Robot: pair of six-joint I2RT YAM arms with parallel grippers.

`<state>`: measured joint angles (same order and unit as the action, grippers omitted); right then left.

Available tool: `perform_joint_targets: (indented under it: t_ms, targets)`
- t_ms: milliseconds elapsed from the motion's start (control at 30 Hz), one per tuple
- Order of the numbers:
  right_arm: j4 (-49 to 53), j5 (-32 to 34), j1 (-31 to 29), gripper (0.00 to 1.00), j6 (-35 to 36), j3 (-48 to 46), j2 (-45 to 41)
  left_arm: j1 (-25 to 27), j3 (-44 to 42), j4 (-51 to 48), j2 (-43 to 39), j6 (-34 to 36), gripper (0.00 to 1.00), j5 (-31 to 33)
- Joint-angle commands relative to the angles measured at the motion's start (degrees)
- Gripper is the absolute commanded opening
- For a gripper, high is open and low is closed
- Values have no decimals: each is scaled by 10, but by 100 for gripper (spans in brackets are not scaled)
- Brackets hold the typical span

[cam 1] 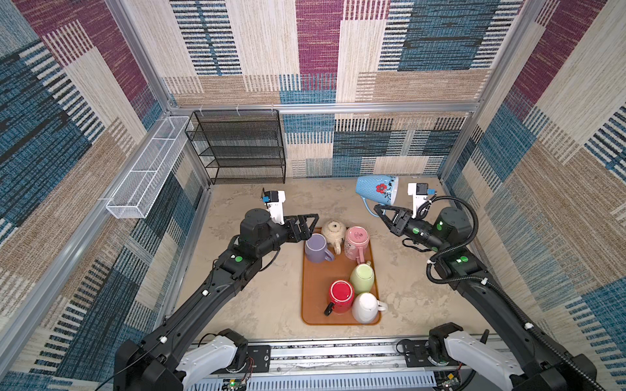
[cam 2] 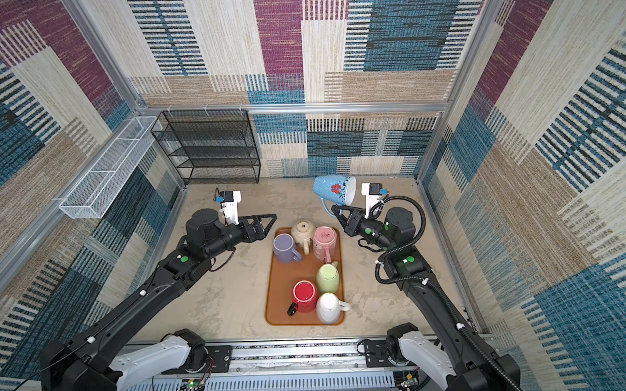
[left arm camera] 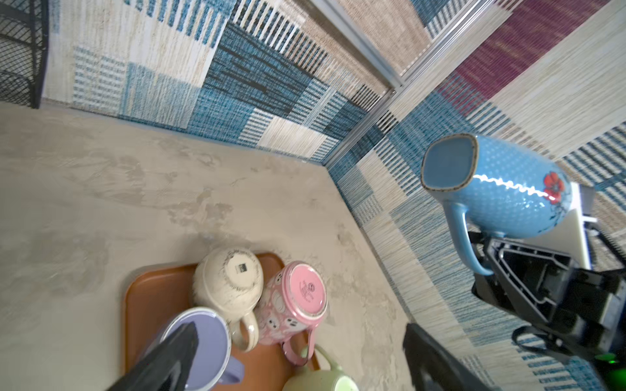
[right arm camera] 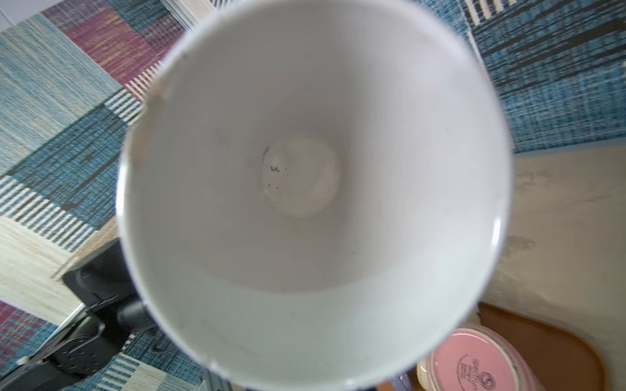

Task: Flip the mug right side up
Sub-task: 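Close the right gripper on the blue mug's rim while the left gripper releases and withdraws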

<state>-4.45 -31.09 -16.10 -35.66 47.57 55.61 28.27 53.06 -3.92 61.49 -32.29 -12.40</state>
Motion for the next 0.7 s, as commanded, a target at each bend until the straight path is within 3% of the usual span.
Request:
perform_joint_targets:
  t_ms: [0, 200, 433, 667]
  targets:
    - [77, 38, 1, 0, 63, 27, 5, -3, 22, -144, -11, 63, 100, 71]
    - [194, 101, 5, 0, 125, 84, 37, -2, 44, -226, -22, 112, 99, 94]
    - [291, 170, 11, 0, 167, 105, 73, -2, 10, -226, -43, 120, 100, 72]
    - [368, 208, 20, 0, 191, 129, 130, -3, 41, -283, -36, 144, 100, -27]
